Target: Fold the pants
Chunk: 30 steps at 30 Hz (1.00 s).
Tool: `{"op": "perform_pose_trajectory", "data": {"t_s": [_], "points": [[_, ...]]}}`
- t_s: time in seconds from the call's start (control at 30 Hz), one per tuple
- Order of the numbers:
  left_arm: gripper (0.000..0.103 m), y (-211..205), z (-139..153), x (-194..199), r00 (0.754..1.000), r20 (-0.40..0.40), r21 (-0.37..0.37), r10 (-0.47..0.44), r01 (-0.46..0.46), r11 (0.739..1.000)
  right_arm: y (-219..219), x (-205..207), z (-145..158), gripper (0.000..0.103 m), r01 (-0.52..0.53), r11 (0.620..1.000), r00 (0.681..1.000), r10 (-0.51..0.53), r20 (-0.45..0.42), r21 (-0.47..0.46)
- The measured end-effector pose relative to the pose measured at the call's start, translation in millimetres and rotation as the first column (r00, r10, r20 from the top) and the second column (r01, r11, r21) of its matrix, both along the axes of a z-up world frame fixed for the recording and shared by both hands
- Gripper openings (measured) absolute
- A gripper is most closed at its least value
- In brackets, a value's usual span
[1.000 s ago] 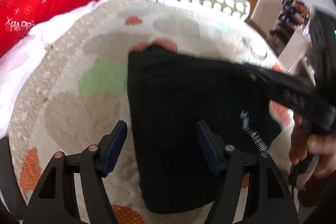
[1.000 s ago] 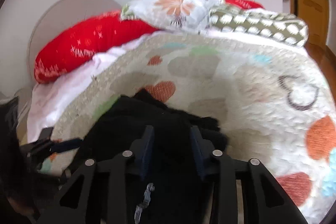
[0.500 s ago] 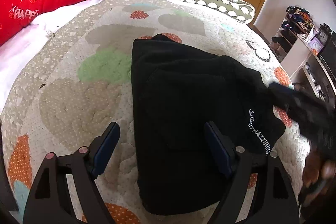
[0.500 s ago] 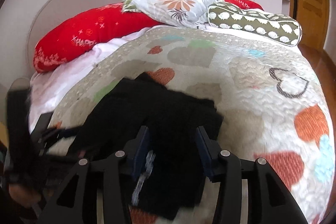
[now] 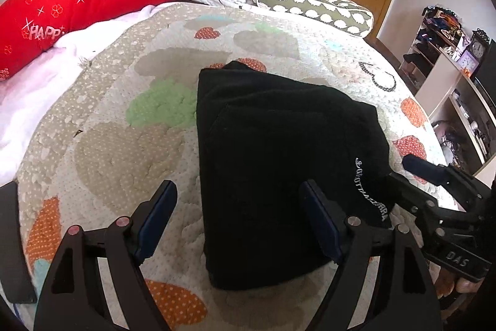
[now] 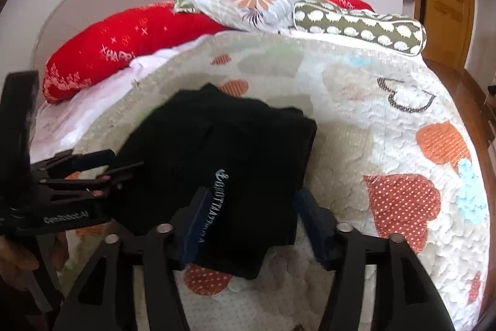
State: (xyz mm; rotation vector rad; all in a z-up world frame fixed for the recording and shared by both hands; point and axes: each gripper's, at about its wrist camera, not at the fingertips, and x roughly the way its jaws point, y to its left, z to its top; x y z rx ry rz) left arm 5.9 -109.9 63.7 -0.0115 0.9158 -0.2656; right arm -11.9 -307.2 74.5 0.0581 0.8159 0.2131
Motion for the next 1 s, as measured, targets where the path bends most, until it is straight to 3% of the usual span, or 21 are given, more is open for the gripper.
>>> {"op": "perform_pose_trajectory", "data": {"t_s": [0.37, 0.57, 0.77, 1.0], "points": [[0.082, 2.9, 20.9, -18.5, 0.999, 0.047, 0.007, -0.008, 0.008, 1.000, 8.3, -16.6, 23.1, 0.074, 0.023, 1.000, 0.999, -0.022, 0.046, -0.005], [0.082, 6.4, 30.6, -32.6, 0.996, 0.092, -0.028, 0.005, -0.003, 1.000, 10.4, -31.3, 27.9, 0.076, 0.051, 0.999, 0.996, -0.049, 0.075, -0.014], [0.082, 7.6, 32.5, -46.6, 0.991, 0.127, 0.019, 0.044, -0.047, 0.999, 12.3, -45.9, 27.2, 0.083, 0.080, 0.997, 0.993, -0.079, 0.084, -0.007], [0.082, 15.9, 29.8, -61.0, 0.987, 0.140, 0.034, 0.076, -0.081, 0.996, 15.1, -56.4, 22.6, 0.082, 0.082, 0.997, 0.994, -0.081, 0.071, -0.012]]}}
